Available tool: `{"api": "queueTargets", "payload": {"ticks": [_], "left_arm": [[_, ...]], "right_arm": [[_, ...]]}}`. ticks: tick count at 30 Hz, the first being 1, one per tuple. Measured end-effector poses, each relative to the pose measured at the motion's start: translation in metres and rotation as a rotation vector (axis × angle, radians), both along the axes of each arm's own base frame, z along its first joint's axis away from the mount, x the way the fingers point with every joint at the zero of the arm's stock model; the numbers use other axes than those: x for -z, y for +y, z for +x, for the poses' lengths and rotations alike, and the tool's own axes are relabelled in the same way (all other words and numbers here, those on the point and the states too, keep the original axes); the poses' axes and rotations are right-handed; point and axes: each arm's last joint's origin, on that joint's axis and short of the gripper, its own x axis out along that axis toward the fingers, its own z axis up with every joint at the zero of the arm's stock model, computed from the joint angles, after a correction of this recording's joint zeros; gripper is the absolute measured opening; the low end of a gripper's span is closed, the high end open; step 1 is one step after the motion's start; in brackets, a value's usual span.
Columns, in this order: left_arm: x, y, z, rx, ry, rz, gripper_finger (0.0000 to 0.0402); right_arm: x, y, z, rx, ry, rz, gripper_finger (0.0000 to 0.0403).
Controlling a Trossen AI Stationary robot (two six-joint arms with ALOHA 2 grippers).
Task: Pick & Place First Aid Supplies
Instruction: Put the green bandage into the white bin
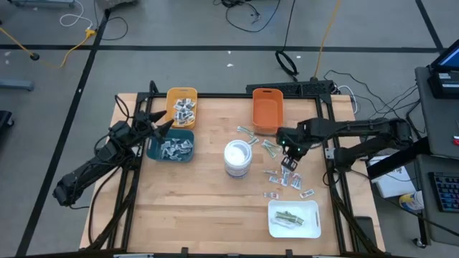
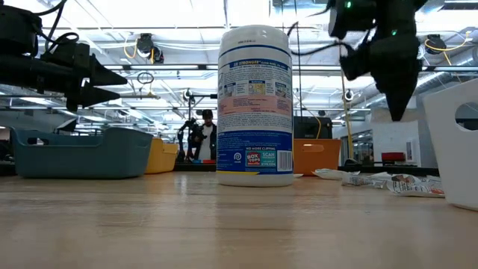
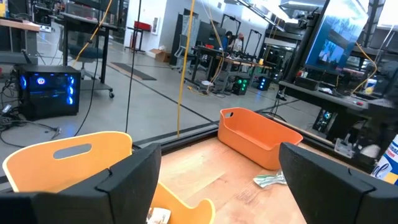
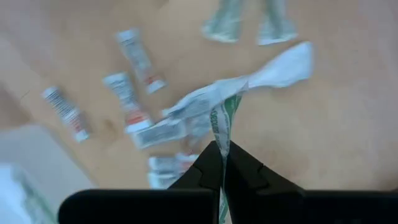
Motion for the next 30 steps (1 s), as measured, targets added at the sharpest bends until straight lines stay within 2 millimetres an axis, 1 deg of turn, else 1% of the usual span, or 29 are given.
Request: {"api": "queueTargets", "payload": {"ticks": [3,9,13,16,21,24,28,30], "left_arm": [[0.0,0.0,0.0,0.0,0.0,0.0,0.0333],[0.0,0.0,0.0,0.0,0.0,0.0,0.0328],[0.0,0.0,0.0,0.0,0.0,0.0,0.0321],[0.0,0.0,0.0,0.0,0.0,0.0,0.0315],[0.0,0.0,0.0,0.0,0.0,0.0,0.0308],[0.0,0.0,0.0,0.0,0.0,0.0,0.0306],[0.0,0.0,0.0,-0.001,0.0,0.0,0.0306],[0.0,0.0,0.0,0.0,0.0,0.0,0.0305]], "right_arm": [[-0.007,0.021,0.006,-0.063,-0.013,0.005,0.0],[-0.018,0.077,0.012,-0.23,-0.04,0.023,0.0],[-0.019,0.116,0.01,-0.338,-0.036,0.035,0.0],[-0.019,0.143,0.005,-0.389,-0.033,0.046,0.0],[-0.016,0.179,-0.001,-0.441,-0.044,0.07,0.0],[-0.01,0.196,0.0,-0.461,-0.07,0.088,0.0],[0.009,0.213,0.01,-0.475,-0.069,0.085,0.0],[0.02,0.218,0.016,-0.479,-0.06,0.079,0.0]]}}
